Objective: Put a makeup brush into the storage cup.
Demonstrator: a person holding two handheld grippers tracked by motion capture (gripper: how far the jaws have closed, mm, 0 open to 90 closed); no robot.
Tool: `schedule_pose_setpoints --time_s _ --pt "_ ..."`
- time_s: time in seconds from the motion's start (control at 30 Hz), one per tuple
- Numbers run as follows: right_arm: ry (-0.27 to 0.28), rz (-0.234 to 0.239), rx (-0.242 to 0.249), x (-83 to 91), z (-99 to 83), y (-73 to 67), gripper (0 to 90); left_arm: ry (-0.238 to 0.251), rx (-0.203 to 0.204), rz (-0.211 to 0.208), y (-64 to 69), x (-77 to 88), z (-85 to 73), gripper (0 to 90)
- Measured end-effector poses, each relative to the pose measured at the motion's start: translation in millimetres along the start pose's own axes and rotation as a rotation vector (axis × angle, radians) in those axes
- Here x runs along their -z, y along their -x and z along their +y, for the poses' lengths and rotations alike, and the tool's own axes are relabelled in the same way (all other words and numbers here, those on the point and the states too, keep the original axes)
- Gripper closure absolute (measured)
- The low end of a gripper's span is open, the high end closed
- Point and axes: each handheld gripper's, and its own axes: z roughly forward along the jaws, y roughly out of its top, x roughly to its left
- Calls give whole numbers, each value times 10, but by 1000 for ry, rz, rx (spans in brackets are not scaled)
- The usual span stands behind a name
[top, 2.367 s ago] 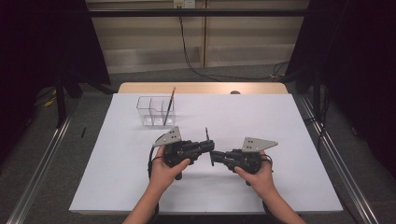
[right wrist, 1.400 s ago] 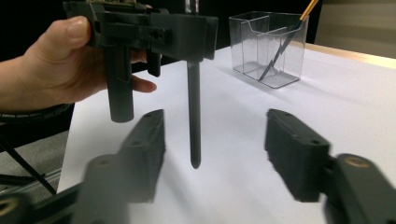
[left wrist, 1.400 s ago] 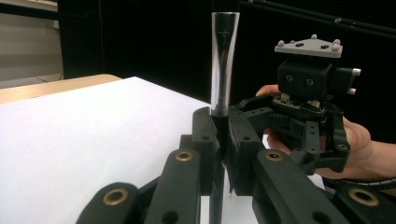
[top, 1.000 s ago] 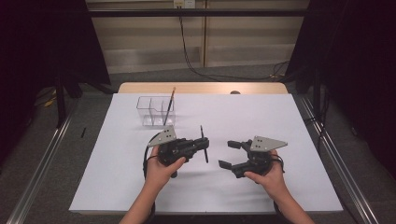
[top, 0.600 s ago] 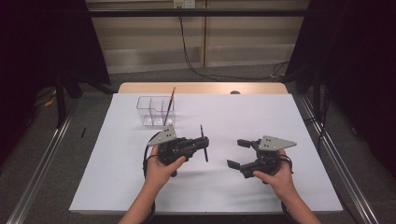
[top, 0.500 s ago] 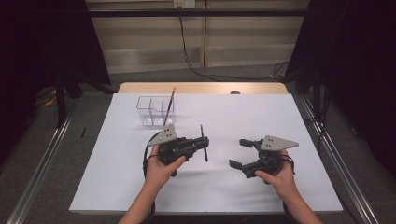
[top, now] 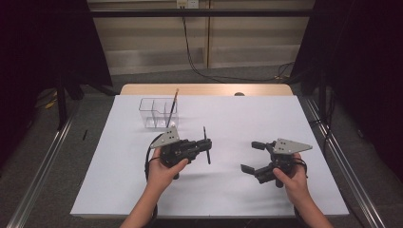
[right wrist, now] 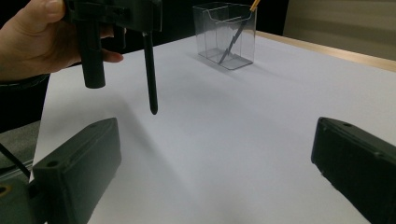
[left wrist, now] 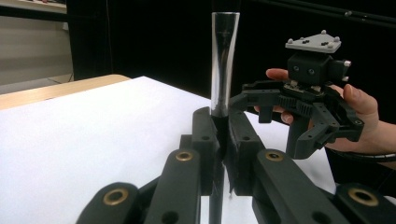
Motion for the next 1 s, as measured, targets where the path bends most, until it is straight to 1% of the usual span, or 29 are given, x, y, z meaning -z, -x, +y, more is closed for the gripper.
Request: schedule_pose_setpoints --time_s 0.07,0.27,0.57,1.0 --pt "-9 -7 6 32 -4 12 10 5 0 0 -1 2 3 834" --pt "-12 -16 9 118 -36 34 10 3 -4 2 0 -1 12 835" --pt "-24 -43 15 249 -90 73 10 0 -5 2 -15 -14 15 835" --pt "-21 -55 19 373 -116 107 10 1 -9 15 -28 19 23 836"
